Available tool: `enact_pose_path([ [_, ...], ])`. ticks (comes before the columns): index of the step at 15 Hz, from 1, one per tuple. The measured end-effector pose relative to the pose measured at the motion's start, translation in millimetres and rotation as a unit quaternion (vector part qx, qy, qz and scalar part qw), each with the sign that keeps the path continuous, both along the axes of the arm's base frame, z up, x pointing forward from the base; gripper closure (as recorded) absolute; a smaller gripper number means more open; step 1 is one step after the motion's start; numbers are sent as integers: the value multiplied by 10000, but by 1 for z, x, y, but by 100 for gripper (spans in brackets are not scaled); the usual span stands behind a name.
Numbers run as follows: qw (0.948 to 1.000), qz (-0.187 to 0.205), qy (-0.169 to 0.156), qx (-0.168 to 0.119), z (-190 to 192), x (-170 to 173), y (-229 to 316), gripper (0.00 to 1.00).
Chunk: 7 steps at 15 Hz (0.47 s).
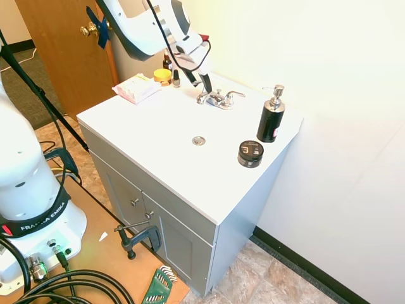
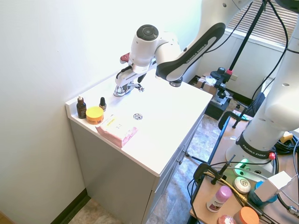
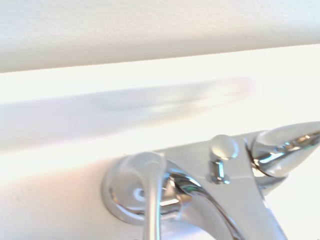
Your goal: Turn on the hot water
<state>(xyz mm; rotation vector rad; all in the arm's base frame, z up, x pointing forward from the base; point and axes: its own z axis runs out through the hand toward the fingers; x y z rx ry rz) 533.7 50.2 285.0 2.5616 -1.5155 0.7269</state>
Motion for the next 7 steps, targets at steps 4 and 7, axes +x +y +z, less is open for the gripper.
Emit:
enact_pose_path([
  [4, 9984, 175, 365, 387, -11, -31, -7, 0],
  [7, 9901, 543, 989, 831, -30, -83, 10, 0],
])
